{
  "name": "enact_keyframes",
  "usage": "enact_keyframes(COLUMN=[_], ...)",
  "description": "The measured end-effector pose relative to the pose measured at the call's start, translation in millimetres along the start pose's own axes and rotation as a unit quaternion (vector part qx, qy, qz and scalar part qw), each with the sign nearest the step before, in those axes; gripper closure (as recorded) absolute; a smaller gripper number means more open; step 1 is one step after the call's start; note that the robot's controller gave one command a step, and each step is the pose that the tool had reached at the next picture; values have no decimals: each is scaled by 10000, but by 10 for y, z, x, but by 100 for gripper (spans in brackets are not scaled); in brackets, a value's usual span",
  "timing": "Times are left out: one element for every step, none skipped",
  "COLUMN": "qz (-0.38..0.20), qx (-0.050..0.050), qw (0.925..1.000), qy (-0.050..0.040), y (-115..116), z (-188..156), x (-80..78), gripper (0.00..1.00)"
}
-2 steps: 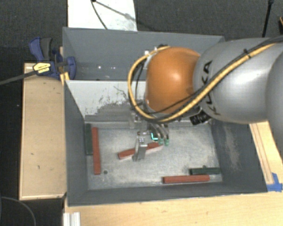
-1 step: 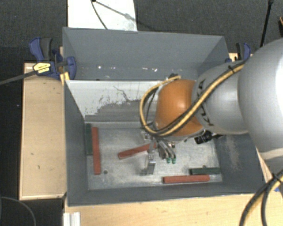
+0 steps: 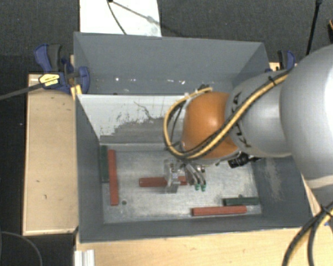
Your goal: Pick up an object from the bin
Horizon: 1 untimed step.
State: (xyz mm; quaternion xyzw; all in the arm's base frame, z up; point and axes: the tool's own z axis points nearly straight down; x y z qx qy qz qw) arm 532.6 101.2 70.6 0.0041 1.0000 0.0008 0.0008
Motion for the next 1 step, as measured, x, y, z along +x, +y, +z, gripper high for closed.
enact_keyframes(qz=[-145], qx=[1], qw=[9999], qy=[-43], y=[-161], z=[-1398], x=[-6], gripper=[100])
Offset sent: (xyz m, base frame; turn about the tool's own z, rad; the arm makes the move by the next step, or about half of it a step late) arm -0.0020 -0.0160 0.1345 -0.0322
